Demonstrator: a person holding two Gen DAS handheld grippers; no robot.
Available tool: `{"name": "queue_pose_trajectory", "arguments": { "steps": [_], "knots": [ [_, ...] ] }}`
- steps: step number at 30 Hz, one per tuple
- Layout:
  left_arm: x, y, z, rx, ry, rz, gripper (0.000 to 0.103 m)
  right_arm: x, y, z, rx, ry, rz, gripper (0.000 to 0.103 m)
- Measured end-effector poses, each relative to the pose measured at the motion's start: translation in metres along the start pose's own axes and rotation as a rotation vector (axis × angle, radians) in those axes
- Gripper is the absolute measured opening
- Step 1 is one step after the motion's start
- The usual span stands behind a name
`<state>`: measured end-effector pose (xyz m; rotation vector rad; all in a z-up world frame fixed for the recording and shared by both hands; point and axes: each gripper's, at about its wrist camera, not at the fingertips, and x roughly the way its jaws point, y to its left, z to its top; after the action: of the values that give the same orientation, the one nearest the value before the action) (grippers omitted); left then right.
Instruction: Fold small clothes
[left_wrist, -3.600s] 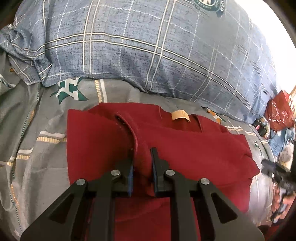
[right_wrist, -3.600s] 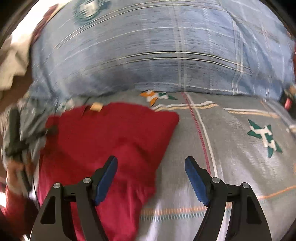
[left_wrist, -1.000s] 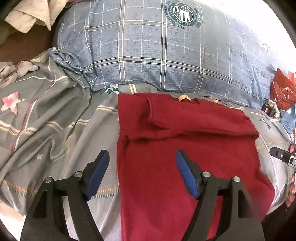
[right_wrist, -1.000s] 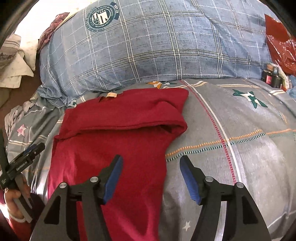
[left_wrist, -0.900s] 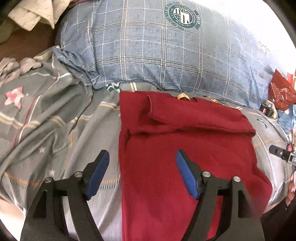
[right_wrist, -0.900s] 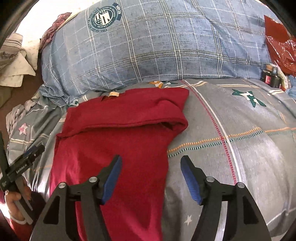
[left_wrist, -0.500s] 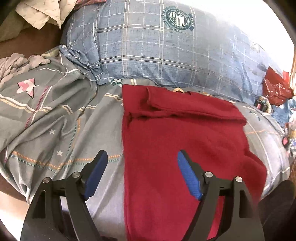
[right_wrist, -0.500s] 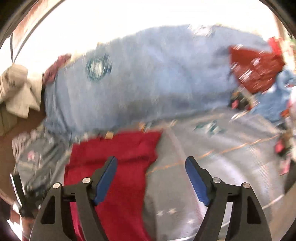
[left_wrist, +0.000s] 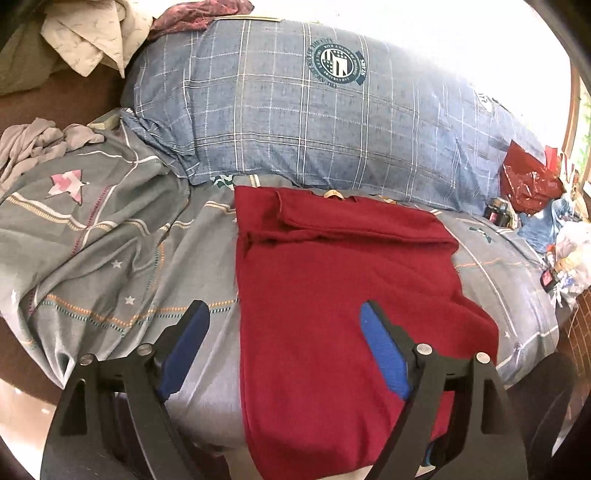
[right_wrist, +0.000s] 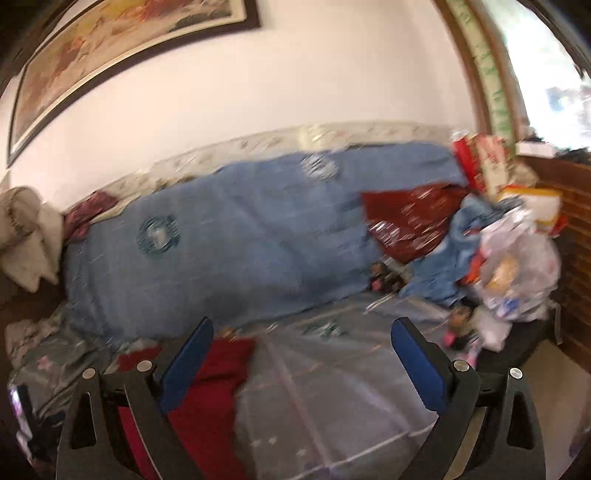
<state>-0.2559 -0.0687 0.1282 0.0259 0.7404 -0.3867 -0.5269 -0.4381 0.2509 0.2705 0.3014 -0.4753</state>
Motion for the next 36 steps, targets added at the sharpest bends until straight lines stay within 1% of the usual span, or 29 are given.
{"name": "queue_pose_trajectory", "arguments": {
  "steps": [4,7,9,13,17,19,20,22,25,27,28,29,31,34,36],
  "knots": [
    [-0.012,-0.002,-0.004,0.016,-0.013,-0.001,0.084,0.02,0.019,-0.028,-0.015,0.13,0.099,0.098],
    [-0.017,0.0,-0.009,0.021,0.0,-0.006,0.084,0.035,0.039,-0.049,-0.046,0.202,0.173,0.098],
    [-0.018,0.003,-0.012,0.016,0.012,-0.01,0.084,0.042,0.051,-0.059,-0.062,0.235,0.214,0.098],
    [-0.011,0.007,-0.022,0.06,0.05,0.032,0.085,0.068,0.07,-0.085,-0.1,0.339,0.288,0.098],
    [0.005,0.018,-0.031,0.015,0.112,-0.006,0.085,0.09,0.074,-0.113,-0.107,0.422,0.296,0.098],
    [0.013,0.017,-0.032,0.021,0.123,0.01,0.085,0.106,0.074,-0.129,-0.097,0.475,0.29,0.098],
    [0.019,0.017,-0.031,0.027,0.129,0.021,0.085,0.109,0.073,-0.132,-0.095,0.49,0.288,0.098],
    [0.028,0.016,-0.032,0.019,0.148,0.021,0.085,0.119,0.074,-0.14,-0.094,0.519,0.273,0.098],
    [0.036,0.019,-0.038,-0.012,0.19,-0.028,0.085,0.126,0.073,-0.146,-0.095,0.547,0.265,0.098],
    [0.039,0.027,-0.046,-0.04,0.232,-0.065,0.085,0.128,0.069,-0.154,-0.098,0.579,0.296,0.098],
    [0.04,0.029,-0.048,-0.043,0.243,-0.071,0.085,0.128,0.068,-0.158,-0.098,0.598,0.309,0.098],
    [0.04,0.029,-0.052,-0.038,0.258,-0.073,0.085,0.129,0.065,-0.165,-0.098,0.633,0.327,0.098],
    [0.038,0.026,-0.061,0.0,0.274,-0.056,0.085,0.13,0.062,-0.175,-0.107,0.668,0.337,0.098],
    [0.035,0.014,-0.075,0.071,0.273,-0.042,0.085,0.129,0.051,-0.194,-0.126,0.714,0.333,0.098],
    [0.041,0.007,-0.081,0.087,0.298,-0.045,0.085,0.132,0.048,-0.212,-0.144,0.773,0.325,0.095]
  ]
}}
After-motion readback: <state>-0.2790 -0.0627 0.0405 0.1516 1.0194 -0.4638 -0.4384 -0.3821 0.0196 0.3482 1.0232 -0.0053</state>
